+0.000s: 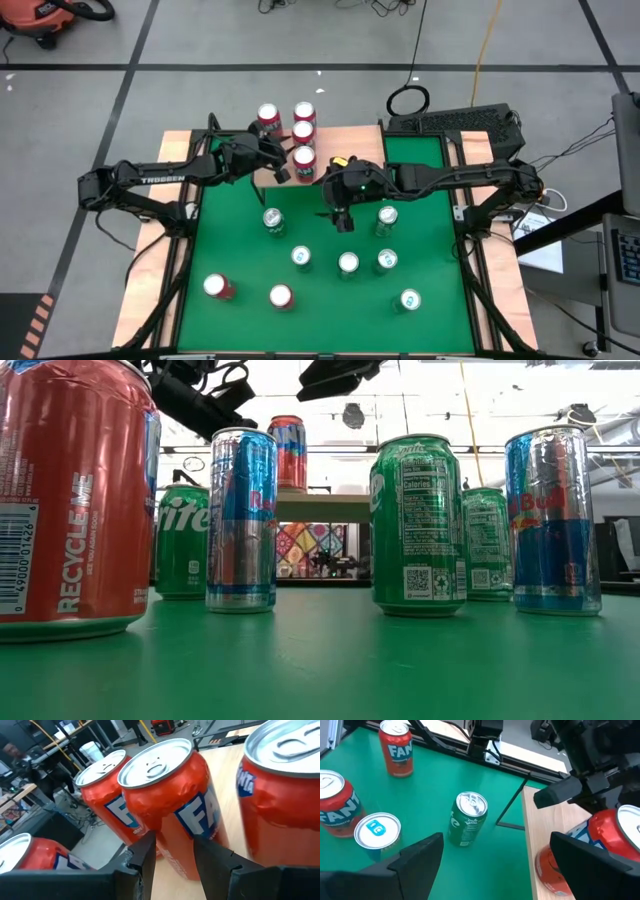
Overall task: Place canned beverage on shelf
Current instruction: Adjust the red soda cans on the shelf
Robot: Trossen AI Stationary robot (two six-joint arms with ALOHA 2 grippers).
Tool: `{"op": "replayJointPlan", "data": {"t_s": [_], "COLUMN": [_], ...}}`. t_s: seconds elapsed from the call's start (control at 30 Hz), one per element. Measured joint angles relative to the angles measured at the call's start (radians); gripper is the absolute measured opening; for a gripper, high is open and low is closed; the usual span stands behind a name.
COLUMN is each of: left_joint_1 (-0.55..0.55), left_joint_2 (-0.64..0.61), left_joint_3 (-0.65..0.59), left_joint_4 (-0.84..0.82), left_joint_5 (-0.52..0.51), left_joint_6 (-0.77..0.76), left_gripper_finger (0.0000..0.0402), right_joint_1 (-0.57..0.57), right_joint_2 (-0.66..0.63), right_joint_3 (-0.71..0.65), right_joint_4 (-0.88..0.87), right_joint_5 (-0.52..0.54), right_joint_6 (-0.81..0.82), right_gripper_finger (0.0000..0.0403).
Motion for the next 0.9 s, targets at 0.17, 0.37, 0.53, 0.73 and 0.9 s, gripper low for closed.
{"op": "replayJointPlan", "data": {"t_s": [0.17,0.37,0.53,0.73,0.9], "left_joint_1": [0.0,0.0,0.0,-0.022,-0.05], "left_joint_2": [0.0,0.0,-0.001,-0.009,-0.03], "left_joint_3": [0.0,0.0,0.0,0.0,0.0], "left_joint_4": [0.0,0.0,-0.007,-0.021,-0.033], "left_joint_5": [0.014,0.015,0.015,0.009,0.003], "left_joint_6": [0.0,0.0,-0.002,-0.027,-0.042], "left_gripper_finger": [0.0132,0.0132,0.0132,0.0131,0.0132], "right_joint_1": [-0.001,-0.005,-0.013,-0.048,-0.079], "right_joint_2": [0.001,0.023,0.078,0.112,0.111], "right_joint_3": [0.0,-0.001,-0.002,-0.002,-0.002], "right_joint_4": [0.013,0.025,0.062,0.087,0.093], "right_joint_5": [0.0,0.0,0.004,0.006,0.006], "right_joint_6": [-0.003,-0.004,-0.019,-0.016,-0.002], "right_gripper_finger": [0.0359,0.0359,0.0359,0.0359,0.0359]}}
